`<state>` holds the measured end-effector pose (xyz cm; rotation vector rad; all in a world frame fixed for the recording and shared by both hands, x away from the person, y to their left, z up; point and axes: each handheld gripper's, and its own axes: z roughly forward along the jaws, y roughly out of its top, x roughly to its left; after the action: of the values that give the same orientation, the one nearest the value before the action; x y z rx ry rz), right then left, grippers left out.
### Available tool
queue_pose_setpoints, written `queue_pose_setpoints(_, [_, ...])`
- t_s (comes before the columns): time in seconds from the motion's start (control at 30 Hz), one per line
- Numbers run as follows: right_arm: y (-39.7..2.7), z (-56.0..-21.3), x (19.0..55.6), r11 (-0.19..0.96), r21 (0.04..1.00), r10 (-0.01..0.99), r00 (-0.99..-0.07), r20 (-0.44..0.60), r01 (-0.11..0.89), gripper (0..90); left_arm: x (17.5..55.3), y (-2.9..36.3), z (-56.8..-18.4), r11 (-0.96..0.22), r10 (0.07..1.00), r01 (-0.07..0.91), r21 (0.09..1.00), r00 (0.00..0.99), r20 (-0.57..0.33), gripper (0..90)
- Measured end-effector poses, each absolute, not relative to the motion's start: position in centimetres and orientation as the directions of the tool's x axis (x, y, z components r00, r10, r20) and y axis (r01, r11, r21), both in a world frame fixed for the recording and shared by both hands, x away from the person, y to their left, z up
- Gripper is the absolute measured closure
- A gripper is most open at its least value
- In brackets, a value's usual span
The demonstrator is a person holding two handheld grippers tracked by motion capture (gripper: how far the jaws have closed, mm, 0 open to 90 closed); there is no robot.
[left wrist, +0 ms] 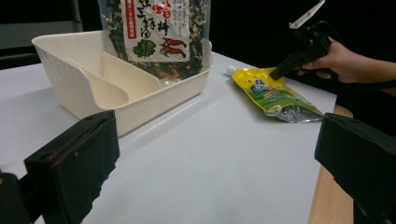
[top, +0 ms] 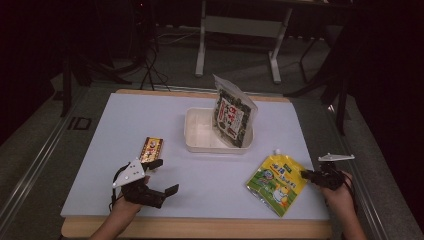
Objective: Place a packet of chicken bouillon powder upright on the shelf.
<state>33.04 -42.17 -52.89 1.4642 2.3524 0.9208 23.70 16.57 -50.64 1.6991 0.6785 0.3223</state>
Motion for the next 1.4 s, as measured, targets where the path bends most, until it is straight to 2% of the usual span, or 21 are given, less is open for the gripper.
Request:
queue_pose_setpoints(0.1, [-41.9, -52.6, 33.0, 0.324, 0.608, 0.863, -0.489, 0.123, 0.725, 89.6, 23.7, 16.6, -50.7, -0.110, 0.596, 0.265, 0.958, 0.789, -0.149, 0.3])
queue_pose_setpoints(0.23, [-41.3, -52.0, 32.9, 0.354, 0.595, 0.862, -0.499, 0.092, 0.721, 90.0, 23.7, 16.6, -50.7, -0.108, 0.595, 0.265, 0.958, 0.790, -0.151, 0.3])
queue_pose_setpoints(0.4, [-40.9, -50.4, 32.4, 0.362, 0.624, 0.855, -0.514, 0.074, 0.692, 90.0, 23.7, 16.7, -50.6, -0.103, 0.595, 0.267, 0.958, 0.788, -0.155, 0.3])
queue_pose_setpoints(0.87, [-38.1, -43.8, 30.2, 0.395, 0.753, 0.783, -0.622, 0.024, 0.527, 90.0, 23.7, 16.7, -50.7, -0.106, 0.593, 0.265, 0.958, 0.791, -0.153, 0.3])
queue_pose_setpoints(1.2, [-35.8, -40.7, 27.3, 0.422, 0.801, 0.723, -0.691, -0.014, 0.425, 90.0, 23.8, 16.2, -50.5, -0.148, 0.585, 0.268, 0.952, 0.800, -0.134, 0.4])
queue_pose_setpoints(1.3, [-35.4, -40.2, 26.6, 0.428, 0.808, 0.706, -0.708, -0.019, 0.405, 90.0, 23.7, 15.8, -50.4, -0.149, 0.573, 0.256, 0.955, 0.809, -0.127, 3.4])
queue_pose_setpoints(1.4, [-34.7, -39.3, 25.6, 0.454, 0.811, 0.669, -0.742, -0.037, 0.369, 90.0, 23.8, 15.1, -50.1, -0.131, 0.555, 0.275, 0.952, 0.817, -0.160, 3.4])
